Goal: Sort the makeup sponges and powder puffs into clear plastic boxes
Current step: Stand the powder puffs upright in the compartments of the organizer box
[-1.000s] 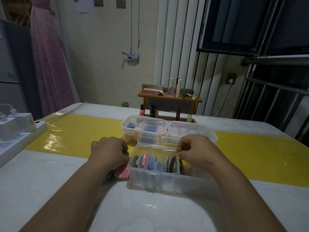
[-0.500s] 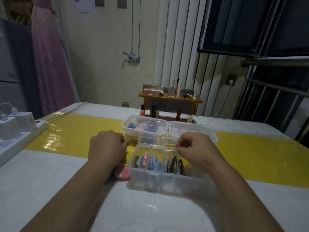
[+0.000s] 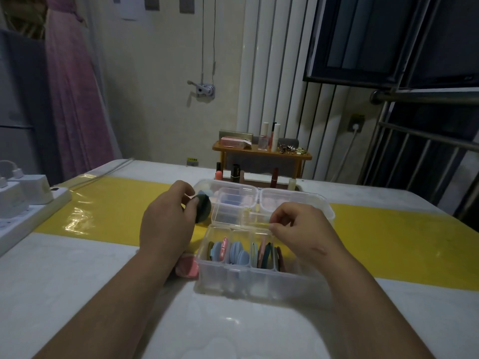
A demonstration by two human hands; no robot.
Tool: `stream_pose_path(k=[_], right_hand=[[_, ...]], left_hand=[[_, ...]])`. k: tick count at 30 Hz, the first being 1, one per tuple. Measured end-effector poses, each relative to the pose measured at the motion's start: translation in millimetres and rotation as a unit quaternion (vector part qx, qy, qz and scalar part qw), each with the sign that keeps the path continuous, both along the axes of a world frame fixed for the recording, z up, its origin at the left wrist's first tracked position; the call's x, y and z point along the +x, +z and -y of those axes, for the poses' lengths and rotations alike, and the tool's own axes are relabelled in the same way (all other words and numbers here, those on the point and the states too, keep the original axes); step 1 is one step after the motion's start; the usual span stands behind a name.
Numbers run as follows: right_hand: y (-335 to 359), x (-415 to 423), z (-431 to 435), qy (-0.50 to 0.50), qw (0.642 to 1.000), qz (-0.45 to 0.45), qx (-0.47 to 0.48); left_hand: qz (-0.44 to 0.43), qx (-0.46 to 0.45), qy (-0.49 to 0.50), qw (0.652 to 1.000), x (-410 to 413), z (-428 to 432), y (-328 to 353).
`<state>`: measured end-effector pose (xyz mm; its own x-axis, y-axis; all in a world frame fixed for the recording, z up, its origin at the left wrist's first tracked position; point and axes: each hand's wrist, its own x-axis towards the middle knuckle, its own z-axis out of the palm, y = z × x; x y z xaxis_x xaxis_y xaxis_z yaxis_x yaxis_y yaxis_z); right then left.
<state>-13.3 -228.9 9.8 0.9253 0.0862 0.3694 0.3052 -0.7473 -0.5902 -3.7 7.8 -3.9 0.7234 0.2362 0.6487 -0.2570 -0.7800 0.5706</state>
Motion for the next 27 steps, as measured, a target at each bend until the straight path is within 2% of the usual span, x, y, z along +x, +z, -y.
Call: stream_pose_path(k=[4, 9, 14, 16, 22, 27], right_hand=[[0, 1, -1, 0.001, 1.0, 0.003, 0.001], [-2, 2, -1, 0.008, 1.0, 0.007, 0.007], [-2, 2, -2, 0.024, 0.999, 0.005, 0.029], [-3, 1, -3, 0.027, 0.999, 0.008, 0.034], [-3, 1, -3, 0.034, 0.998, 0.017, 0.049], [-3, -1, -6, 0.072, 0.992, -0.004, 0.099]], left_hand=[[0.037, -0.002, -0.012, 0.999, -4, 4, 2], [0.036, -0.012, -0.032, 0.999, 1, 4, -1], [-0.009, -0.166, -0.141, 0.976, 3, 9, -4], [-0.019, -0.19, -0.175, 0.966, 2, 11, -4], [-0.033, -0.166, -0.215, 0.962, 0, 16, -2], [-0.049, -0.155, -0.238, 0.958, -3, 21, -1]])
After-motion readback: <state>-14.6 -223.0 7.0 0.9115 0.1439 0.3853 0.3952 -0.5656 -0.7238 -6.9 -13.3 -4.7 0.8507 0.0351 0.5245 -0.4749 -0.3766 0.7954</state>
